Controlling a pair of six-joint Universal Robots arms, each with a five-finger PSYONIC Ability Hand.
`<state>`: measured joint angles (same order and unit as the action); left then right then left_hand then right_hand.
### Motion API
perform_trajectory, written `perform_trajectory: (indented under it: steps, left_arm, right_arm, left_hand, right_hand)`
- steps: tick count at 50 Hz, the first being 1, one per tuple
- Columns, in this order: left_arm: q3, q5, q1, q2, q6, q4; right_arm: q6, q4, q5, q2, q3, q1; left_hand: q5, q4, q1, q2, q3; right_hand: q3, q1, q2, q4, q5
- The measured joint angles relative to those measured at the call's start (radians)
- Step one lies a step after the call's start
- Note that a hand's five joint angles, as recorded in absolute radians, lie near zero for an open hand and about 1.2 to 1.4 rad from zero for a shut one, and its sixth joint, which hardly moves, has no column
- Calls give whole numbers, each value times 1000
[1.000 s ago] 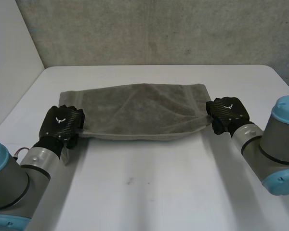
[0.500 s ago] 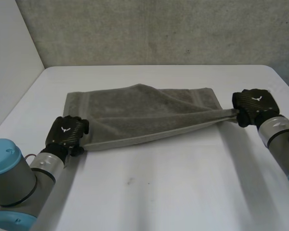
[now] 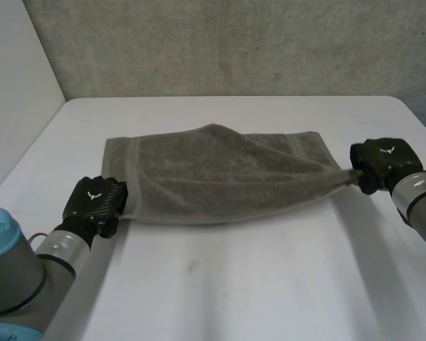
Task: Fold the towel.
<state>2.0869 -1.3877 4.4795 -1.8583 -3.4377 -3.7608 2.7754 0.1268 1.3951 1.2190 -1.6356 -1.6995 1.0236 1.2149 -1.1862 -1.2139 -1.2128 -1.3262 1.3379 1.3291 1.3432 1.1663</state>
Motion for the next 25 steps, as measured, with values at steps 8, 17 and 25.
perform_trajectory:
  steps: [8, 17, 25]
  left_arm:
    - [81, 52, 36, 243, -2, 148]
    - [128, 128, 97, 632, -2, 487]
    - [128, 157, 118, 732, -3, 599]
  right_arm:
    - [-201, -296, -10, 42, 3, 5]
    - [-392, -581, -50, 223, -90, 37]
    - [-478, -647, -165, 377, -124, 136]
  left_hand:
    - [4, 2, -2, -3, -3]
    - [5, 3, -4, -3, -3]
    - [5, 4, -4, -4, -4]
  right_hand:
    - [0, 0, 0, 0, 0]
    - [0, 0, 0, 0, 0]
    - [0, 0, 0, 0, 0]
